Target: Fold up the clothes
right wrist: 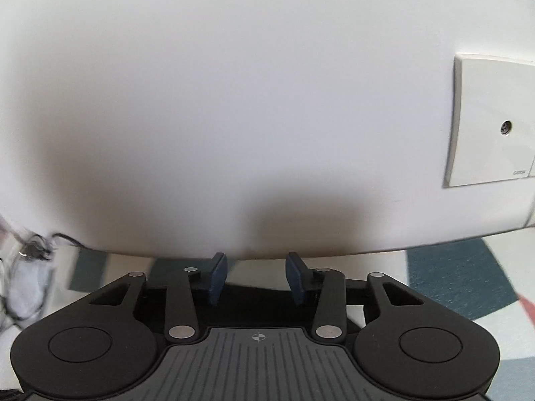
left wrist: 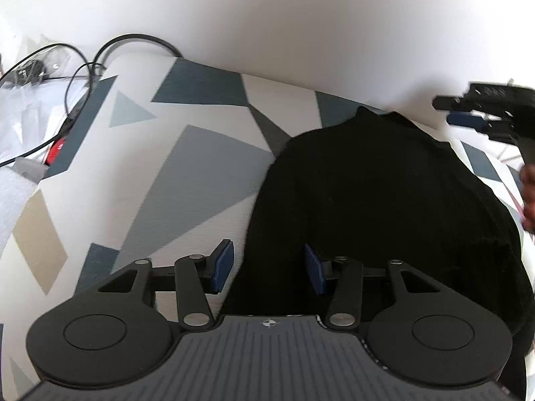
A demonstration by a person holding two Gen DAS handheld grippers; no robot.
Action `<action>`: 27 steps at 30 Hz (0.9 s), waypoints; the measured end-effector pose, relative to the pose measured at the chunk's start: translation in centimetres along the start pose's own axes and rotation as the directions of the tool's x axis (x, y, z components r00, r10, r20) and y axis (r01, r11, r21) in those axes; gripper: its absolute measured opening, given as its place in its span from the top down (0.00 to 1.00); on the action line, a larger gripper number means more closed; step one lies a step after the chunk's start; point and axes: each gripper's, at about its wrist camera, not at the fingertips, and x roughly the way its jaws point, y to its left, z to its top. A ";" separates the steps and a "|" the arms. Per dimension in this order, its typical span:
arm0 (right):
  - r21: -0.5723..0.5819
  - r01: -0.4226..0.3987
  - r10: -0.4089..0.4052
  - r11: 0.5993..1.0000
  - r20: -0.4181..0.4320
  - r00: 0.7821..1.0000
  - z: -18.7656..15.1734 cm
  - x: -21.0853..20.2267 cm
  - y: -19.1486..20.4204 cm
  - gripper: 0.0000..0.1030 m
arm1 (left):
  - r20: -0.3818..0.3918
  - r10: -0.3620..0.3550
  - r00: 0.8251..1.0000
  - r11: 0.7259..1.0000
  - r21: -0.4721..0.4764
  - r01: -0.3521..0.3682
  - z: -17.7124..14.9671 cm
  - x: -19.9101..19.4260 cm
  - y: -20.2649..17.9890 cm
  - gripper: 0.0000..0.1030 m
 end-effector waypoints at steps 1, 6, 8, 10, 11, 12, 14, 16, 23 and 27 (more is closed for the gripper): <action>-0.038 -0.019 0.018 0.999 -0.025 1.000 -0.4 -0.1 0.4 0.58 | 0.002 0.004 1.000 1.000 0.000 -0.004 0.0 -0.1 0.1 0.53; -0.167 -0.076 0.048 0.983 -0.165 0.985 -3.0 0.4 1.8 0.54 | 0.003 0.009 1.000 1.000 0.009 -0.009 -0.3 -0.4 0.3 0.53; -0.106 -0.055 0.039 0.993 -0.154 0.987 -3.6 -0.2 0.8 0.54 | 0.000 0.010 1.000 1.000 0.022 -0.010 -0.4 -0.5 0.2 0.54; 0.000 -0.025 0.025 1.000 -0.090 0.996 -3.9 -1.8 -1.0 0.54 | 0.003 0.016 1.000 0.999 0.050 -0.016 -0.5 -0.5 0.0 0.65; 0.069 -0.011 0.015 0.998 -0.046 0.999 -4.2 -3.1 -2.4 0.53 | 0.006 0.015 1.000 0.999 0.049 -0.015 -0.6 -0.6 0.0 0.71; 0.129 -0.003 0.005 0.992 -0.009 1.000 -4.8 -4.6 -3.6 0.52 | 0.010 0.014 1.000 0.999 0.048 -0.014 -0.6 -0.6 0.1 0.71; 0.219 -0.006 -0.004 0.976 0.045 0.999 -6.0 -7.7 -5.7 0.50 | 0.016 0.007 1.000 1.000 0.026 -0.008 -0.6 -0.9 0.3 0.71; 0.250 -0.019 0.005 0.968 0.060 0.998 -7.7 -10.8 -6.8 0.47 | 0.047 -0.016 0.999 0.997 0.073 0.012 -0.8 -2.3 -0.6 0.63; 0.214 0.009 -0.004 0.977 -0.024 1.000 -14.2 -17.4 -7.1 0.43 | 0.051 -0.163 0.985 0.916 0.380 0.132 -4.2 -6.2 -5.6 0.29; 0.147 0.052 -0.044 0.988 -0.055 0.998 -17.8 -17.8 -5.0 0.43 | -0.025 -0.202 0.979 0.862 0.471 0.190 -6.8 -6.6 -7.8 0.29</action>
